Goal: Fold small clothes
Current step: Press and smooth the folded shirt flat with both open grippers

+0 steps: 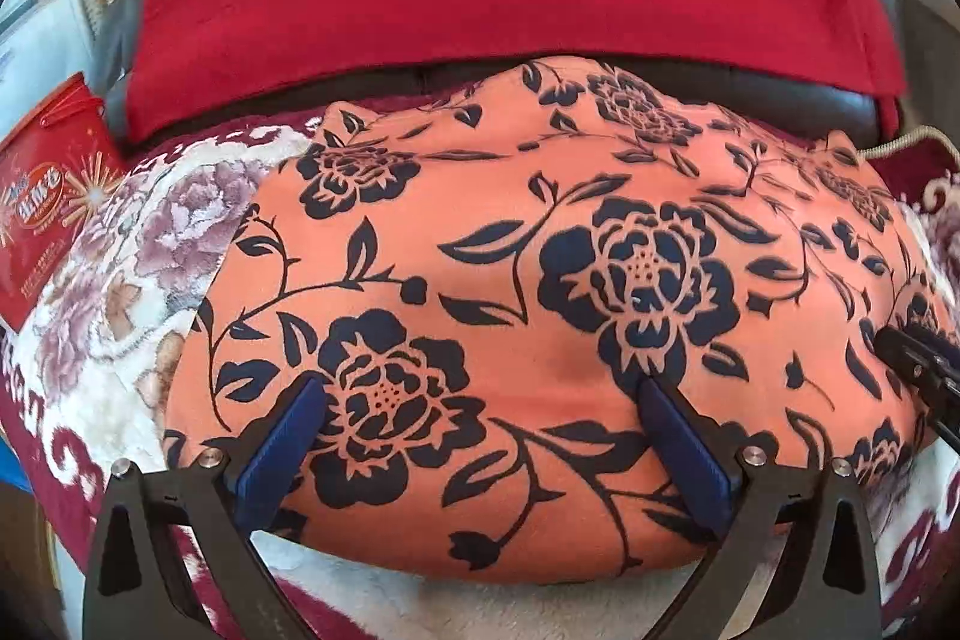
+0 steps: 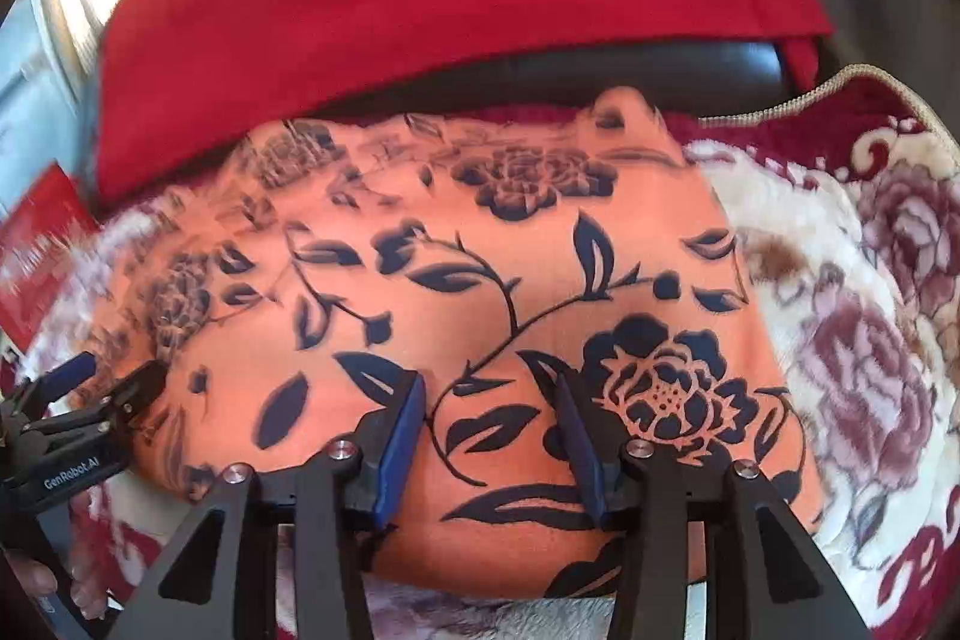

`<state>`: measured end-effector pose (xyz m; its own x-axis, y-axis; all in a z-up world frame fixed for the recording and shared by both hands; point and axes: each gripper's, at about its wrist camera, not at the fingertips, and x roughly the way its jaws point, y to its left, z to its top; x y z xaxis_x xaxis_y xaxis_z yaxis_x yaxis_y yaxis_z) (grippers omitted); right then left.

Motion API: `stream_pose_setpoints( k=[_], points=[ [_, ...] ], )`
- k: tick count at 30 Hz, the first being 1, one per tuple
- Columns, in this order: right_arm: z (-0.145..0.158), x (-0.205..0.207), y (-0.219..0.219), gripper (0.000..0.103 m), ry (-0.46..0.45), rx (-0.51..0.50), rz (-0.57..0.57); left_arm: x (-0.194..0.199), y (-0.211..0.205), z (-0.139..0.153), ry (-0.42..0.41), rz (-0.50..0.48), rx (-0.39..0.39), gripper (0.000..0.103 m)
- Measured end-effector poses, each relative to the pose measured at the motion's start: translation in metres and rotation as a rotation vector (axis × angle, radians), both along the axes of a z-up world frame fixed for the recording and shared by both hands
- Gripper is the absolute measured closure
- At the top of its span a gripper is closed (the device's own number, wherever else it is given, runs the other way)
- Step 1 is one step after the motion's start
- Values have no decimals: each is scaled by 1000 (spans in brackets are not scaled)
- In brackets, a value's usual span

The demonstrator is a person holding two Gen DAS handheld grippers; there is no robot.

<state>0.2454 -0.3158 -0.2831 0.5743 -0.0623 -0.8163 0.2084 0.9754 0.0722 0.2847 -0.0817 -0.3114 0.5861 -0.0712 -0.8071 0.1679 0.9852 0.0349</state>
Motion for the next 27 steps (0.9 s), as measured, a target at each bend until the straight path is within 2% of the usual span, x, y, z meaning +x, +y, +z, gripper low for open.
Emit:
stream_pose_setpoints(
  k=[2,5,11,18,24,27],
  points=[
    [5,0,2,54,-10,-1,7,-1,-1,6,-23,-4,13,0],
    [16,-7,-3,54,-62,71,-10,-6,-7,14,-72,-2,48,0],
    [45,-21,3,54,-178,80,-6,-19,-11,37,-197,1,71,0],
    [52,-23,10,53,-199,78,2,-22,-11,44,-223,9,91,0],
    [51,-20,10,40,-215,93,-16,-21,-9,44,-218,21,78,0],
    [49,-19,10,40,-206,95,-23,-22,-10,45,-224,23,81,0]
  ],
)
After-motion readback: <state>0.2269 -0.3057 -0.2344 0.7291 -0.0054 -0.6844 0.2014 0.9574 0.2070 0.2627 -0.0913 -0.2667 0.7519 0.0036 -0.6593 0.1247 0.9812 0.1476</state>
